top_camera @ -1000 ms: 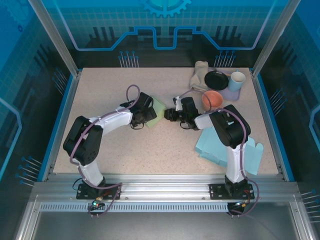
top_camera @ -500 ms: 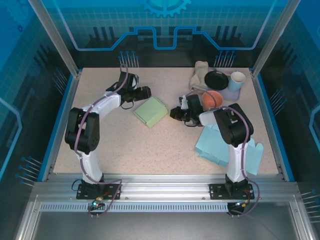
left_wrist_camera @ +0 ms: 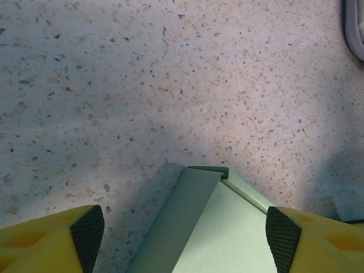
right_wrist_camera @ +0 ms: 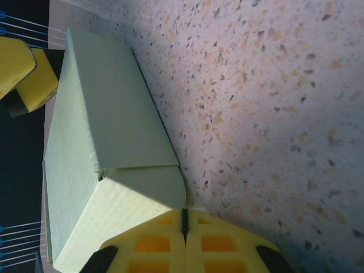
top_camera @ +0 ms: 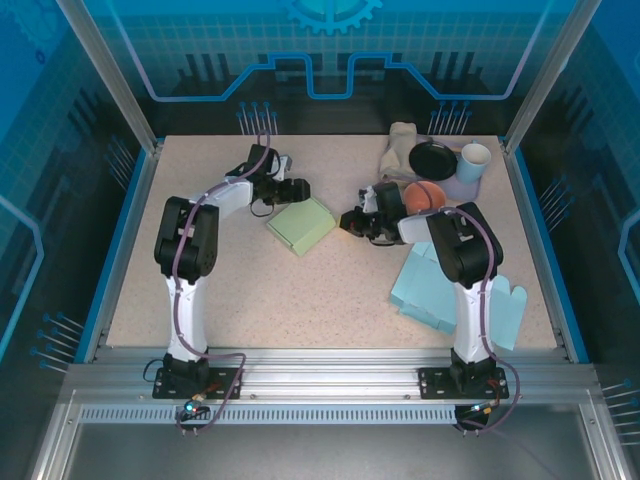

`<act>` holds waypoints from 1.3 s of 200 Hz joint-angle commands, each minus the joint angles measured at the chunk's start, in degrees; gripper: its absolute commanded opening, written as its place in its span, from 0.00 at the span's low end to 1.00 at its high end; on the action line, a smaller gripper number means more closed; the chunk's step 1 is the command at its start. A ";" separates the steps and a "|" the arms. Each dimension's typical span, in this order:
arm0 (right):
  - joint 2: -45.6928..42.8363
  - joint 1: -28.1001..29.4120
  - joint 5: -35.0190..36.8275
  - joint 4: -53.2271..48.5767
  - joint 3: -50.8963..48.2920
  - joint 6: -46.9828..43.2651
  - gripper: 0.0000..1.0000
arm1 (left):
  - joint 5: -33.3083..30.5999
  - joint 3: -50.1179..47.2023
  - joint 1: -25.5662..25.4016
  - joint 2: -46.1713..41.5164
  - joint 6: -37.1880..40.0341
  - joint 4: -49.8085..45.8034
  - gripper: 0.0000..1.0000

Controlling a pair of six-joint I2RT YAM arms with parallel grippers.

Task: Fold the paper box

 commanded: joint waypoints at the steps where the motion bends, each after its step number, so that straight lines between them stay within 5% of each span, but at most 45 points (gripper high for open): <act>1: 1.90 0.38 -0.19 -4.84 2.16 0.11 0.00 | 3.81 1.65 -0.22 1.38 -1.23 0.47 0.76; 133: 4.57 0.64 -1.18 -5.08 3.80 -0.04 0.00 | 12.79 -3.01 -10.65 -0.05 -7.78 4.84 0.71; 192: 3.52 0.99 -2.32 -4.99 4.23 -1.17 0.00 | 18.17 -3.57 -11.38 -1.12 -14.33 5.52 0.70; 260: -2.53 0.26 2.26 -10.11 1.84 -4.70 0.00 | -3.49 -9.65 -9.35 -8.22 -18.50 2.76 0.69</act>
